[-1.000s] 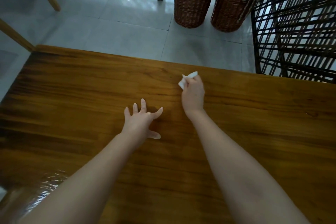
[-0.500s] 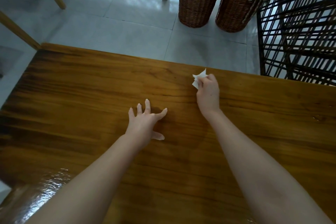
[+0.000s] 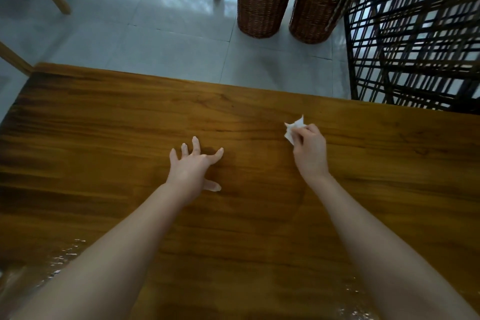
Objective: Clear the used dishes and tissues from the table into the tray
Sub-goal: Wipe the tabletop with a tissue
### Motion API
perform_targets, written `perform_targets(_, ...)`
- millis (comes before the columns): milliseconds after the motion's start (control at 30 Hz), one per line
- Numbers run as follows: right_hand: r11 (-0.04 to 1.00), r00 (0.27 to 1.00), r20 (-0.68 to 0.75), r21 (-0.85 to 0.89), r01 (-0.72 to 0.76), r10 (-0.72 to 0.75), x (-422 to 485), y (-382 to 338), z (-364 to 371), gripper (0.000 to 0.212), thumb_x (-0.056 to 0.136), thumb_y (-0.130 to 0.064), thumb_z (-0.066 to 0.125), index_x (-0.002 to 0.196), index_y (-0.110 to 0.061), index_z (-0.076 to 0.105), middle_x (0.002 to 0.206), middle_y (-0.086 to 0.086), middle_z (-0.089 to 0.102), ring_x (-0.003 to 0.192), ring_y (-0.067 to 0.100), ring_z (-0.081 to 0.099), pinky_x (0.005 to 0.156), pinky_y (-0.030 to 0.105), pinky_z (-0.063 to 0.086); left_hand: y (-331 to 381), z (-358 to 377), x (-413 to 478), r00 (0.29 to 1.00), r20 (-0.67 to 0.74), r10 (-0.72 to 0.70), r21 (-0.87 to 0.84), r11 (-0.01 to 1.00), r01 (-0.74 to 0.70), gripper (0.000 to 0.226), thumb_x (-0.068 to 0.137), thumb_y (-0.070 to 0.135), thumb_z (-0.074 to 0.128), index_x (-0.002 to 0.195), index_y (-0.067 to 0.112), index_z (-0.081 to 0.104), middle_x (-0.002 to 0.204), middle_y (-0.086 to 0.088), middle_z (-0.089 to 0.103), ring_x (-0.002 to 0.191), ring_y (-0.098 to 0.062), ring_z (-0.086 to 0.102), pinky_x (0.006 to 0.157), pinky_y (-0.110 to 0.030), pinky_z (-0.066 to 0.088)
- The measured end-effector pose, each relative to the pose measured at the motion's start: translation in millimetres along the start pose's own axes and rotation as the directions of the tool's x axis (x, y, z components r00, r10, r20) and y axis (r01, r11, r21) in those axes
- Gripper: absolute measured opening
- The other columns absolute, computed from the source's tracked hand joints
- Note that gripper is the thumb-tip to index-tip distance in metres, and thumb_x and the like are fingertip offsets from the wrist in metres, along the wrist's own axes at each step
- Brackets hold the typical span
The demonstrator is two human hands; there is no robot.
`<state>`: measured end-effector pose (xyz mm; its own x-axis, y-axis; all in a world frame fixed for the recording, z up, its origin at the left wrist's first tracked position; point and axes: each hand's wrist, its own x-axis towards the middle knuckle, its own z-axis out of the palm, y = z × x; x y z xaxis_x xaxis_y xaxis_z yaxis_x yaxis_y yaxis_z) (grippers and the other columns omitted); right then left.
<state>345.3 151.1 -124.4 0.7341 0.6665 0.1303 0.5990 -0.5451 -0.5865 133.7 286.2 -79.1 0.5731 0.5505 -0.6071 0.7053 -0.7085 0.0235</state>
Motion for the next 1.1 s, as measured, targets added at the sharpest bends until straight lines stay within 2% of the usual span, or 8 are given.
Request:
perform_targets(100, 0.978, 0.978, -0.079, -0.069, -0.199, 0.194, -13.6, 29.6, -21.0, 0.024, 0.094, -0.005, 0.052, 0.114, -0.003, 0.065, 0.104, 0.003, 0.057, 0.094, 0.016, 0.056, 0.086, 0.031, 0.051, 1.3, 0.2, -3.2, 1.000, 0.006, 0.005, 0.002, 1.000, -0.005, 0.092, 0.081, 0.048, 0.067, 0.149, 0.043, 0.005, 0.158, -0.019, -0.009, 0.145, -0.041, -0.001, 0.114, -0.059, 0.006)
perform_targets(167, 0.965, 0.967, -0.107, -0.094, -0.243, 0.233, -29.1, 25.0, -18.8, 0.024, 0.094, -0.004, 0.050, 0.113, -0.001, 0.064, 0.109, 0.009, 0.058, 0.097, 0.019, 0.057, 0.084, 0.026, 0.049, 0.7, 2.7, -7.1, 1.000, -0.016, 0.007, -0.016, 1.000, -0.008, 0.090, 0.083, 0.048, 0.065, 0.149, 0.044, 0.004, 0.158, -0.018, -0.010, 0.145, -0.040, -0.003, 0.113, -0.060, 0.005)
perform_targets(367, 0.999, 0.999, 0.036, -0.037, -0.012, 0.013, -101.6, -35.4, 13.7, 0.022, 0.095, -0.006, 0.050, 0.112, -0.003, 0.064, 0.103, 0.008, 0.060, 0.096, 0.018, 0.057, 0.082, 0.029, 0.050, 4.1, 19.8, -30.5, 0.990, -0.057, 0.127, -0.023, 0.991, -0.129, 0.084, 0.090, 0.048, 0.055, 0.149, 0.043, -0.004, 0.159, -0.010, -0.015, 0.145, -0.037, -0.010, 0.112, -0.061, -0.001)
perform_targets(500, 0.998, 0.987, 0.150, -0.004, 0.065, -0.064, -136.6, -31.2, 3.8, 0.020, 0.093, -0.006, 0.053, 0.107, -0.008, 0.067, 0.098, -0.002, 0.059, 0.093, 0.009, 0.054, 0.081, 0.018, 0.044, 14.0, 46.3, -61.7, 0.975, -0.097, 0.201, -0.017, 0.979, -0.203, 0.083, 0.090, 0.051, 0.052, 0.149, 0.043, -0.005, 0.159, -0.006, -0.014, 0.146, -0.033, -0.010, 0.113, -0.059, -0.001)
perform_targets(600, 0.993, 0.990, 0.093, 0.042, -0.111, 0.107, -154.3, -4.2, -25.8, 0.019, 0.094, -0.008, 0.053, 0.104, -0.010, 0.068, 0.097, -0.010, 0.055, 0.089, 0.003, 0.052, 0.079, 0.016, 0.045, 12.1, 67.9, -82.9, 0.971, -0.082, 0.226, -0.004, 0.974, -0.227, 0.082, 0.090, 0.054, 0.049, 0.149, 0.042, -0.006, 0.159, -0.005, -0.016, 0.145, -0.032, -0.012, 0.113, -0.059, -0.001)
perform_targets(833, 0.870, 0.862, -0.121, 0.025, -0.492, 0.492, -208.9, 35.8, -76.8, 0.022, 0.094, -0.005, 0.050, 0.109, -0.003, 0.067, 0.107, 0.008, 0.060, 0.095, 0.018, 0.056, 0.077, 0.029, 0.049, -5.3, 107.5, -121.7, 0.981, -0.098, 0.168, -0.024, 0.985, -0.171, 0.082, 0.088, 0.056, 0.051, 0.149, 0.043, -0.003, 0.159, -0.004, -0.013, 0.146, -0.028, -0.010, 0.114, -0.057, 0.001)
perform_targets(967, 0.885, 0.880, -0.097, 0.038, -0.464, 0.465, -247.1, -2.0, -54.7, 0.021, 0.095, -0.006, 0.049, 0.105, -0.004, 0.068, 0.103, 0.006, 0.061, 0.088, 0.012, 0.053, 0.075, 0.022, 0.042, -10.2, 124.2, -142.0, 0.965, -0.170, 0.201, 0.024, 0.980, -0.200, 0.081, 0.088, 0.059, 0.050, 0.149, 0.044, -0.001, 0.160, -0.004, -0.012, 0.146, -0.029, -0.010, 0.114, -0.057, 0.001)
perform_targets(1100, 0.951, 0.953, 0.055, 0.072, -0.301, 0.297, -293.7, -32.8, -32.5, 0.021, 0.097, -0.009, 0.049, 0.104, -0.009, 0.068, 0.098, -0.007, 0.055, 0.086, 0.006, 0.052, 0.074, 0.018, 0.046, -2.9, 132.6, -159.9, 0.948, -0.192, 0.255, 0.028, 0.967, -0.254, 0.080, 0.087, 0.056, 0.052, 0.149, 0.043, 0.003, 0.160, -0.004, -0.008, 0.147, -0.030, -0.007, 0.114, -0.058, 0.003)
